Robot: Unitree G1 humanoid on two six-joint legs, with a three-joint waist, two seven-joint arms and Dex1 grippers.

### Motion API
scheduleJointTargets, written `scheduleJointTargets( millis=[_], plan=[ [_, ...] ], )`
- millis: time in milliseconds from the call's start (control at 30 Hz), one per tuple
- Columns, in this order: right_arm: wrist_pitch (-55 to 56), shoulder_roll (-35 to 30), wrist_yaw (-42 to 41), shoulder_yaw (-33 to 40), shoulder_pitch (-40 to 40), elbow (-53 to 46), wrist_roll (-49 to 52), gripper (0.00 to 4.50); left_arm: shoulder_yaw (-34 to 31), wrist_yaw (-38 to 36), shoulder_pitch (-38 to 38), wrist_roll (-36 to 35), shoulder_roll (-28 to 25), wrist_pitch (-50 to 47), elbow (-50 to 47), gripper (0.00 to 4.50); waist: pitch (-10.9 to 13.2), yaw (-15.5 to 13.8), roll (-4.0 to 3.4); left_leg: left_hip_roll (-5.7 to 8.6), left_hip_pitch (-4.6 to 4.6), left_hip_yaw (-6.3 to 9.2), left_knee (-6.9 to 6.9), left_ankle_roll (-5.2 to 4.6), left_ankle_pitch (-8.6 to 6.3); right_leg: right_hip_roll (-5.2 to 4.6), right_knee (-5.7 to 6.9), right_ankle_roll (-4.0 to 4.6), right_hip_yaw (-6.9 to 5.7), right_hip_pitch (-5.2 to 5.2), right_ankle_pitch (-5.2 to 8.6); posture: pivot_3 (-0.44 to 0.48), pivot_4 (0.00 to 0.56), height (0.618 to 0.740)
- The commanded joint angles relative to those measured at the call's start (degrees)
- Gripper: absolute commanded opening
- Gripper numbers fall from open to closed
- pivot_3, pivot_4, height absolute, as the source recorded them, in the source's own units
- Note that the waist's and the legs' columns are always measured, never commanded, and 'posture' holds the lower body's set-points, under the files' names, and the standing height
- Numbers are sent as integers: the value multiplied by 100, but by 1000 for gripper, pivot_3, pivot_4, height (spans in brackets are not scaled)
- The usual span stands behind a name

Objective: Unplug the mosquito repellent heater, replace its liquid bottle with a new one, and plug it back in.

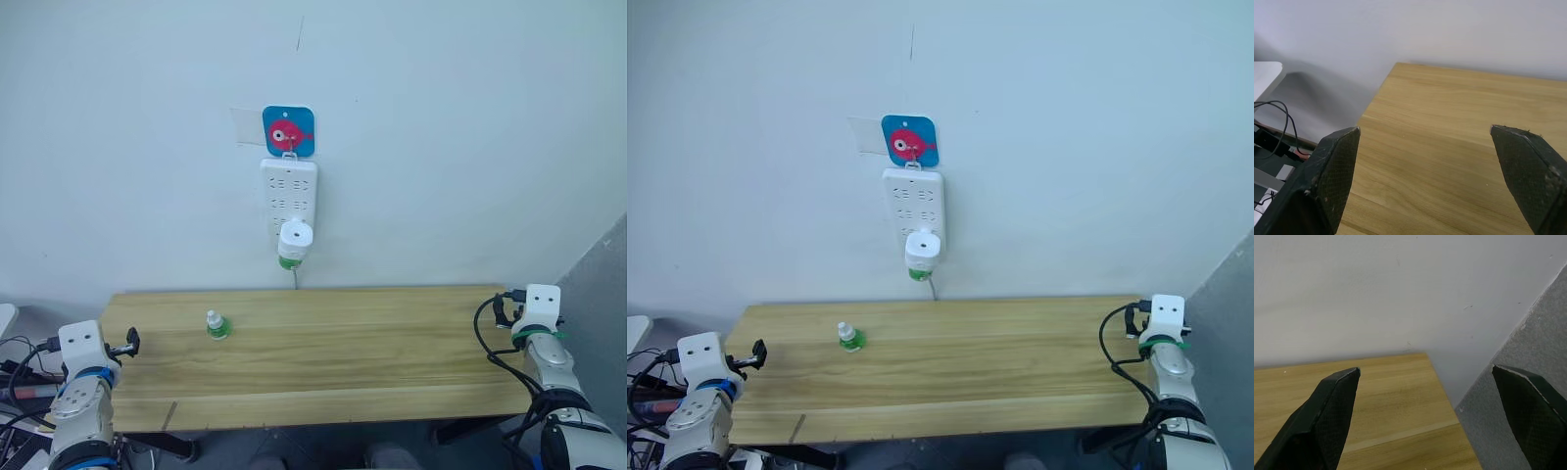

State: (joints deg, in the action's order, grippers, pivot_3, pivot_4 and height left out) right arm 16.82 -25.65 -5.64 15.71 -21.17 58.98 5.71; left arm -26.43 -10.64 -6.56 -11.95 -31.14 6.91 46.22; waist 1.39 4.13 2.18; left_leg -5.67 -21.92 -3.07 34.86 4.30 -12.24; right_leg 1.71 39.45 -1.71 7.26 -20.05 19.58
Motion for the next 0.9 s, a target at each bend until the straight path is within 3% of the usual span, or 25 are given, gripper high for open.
scheduleJointTargets(
  millis=[33,467,633,767,900],
  plan=[
    [112,-119,40,57,-137,-94,4,4486,10,17,-73,35,-117,68,-35,4500,0,0,0,0,0,0,0,0,0,0,0,0,0,0,0,61,0,740],
    [51,-154,-75,13,-101,-210,-9,4486,-97,-124,94,-198,-40,100,-308,4500,1,-3,-1,0,0,0,0,0,0,0,0,0,0,0,0,80,23,740],
    [-157,-205,-402,-40,-67,-582,37,4486,-151,-495,471,-449,-44,-4,-1287,4500,18,-45,-7,0,0,-2,-1,0,-1,0,-1,1,3,-1,1,74,55,740],
    [-662,-172,-891,-188,296,-2051,138,4486,-180,-1033,965,-1107,-109,-783,-3175,4500,82,-106,-34,-5,-2,-3,-4,0,-1,0,-2,2,3,-2,2,64,82,740],
    [-1712,16,-1209,-319,773,-4198,576,4486,-176,-1542,977,-1791,-420,-1744,-4483,4500,170,-164,-82,-7,-4,0,-4,1,-2,0,3,3,-1,-3,4,39,104,740]
  ],
)
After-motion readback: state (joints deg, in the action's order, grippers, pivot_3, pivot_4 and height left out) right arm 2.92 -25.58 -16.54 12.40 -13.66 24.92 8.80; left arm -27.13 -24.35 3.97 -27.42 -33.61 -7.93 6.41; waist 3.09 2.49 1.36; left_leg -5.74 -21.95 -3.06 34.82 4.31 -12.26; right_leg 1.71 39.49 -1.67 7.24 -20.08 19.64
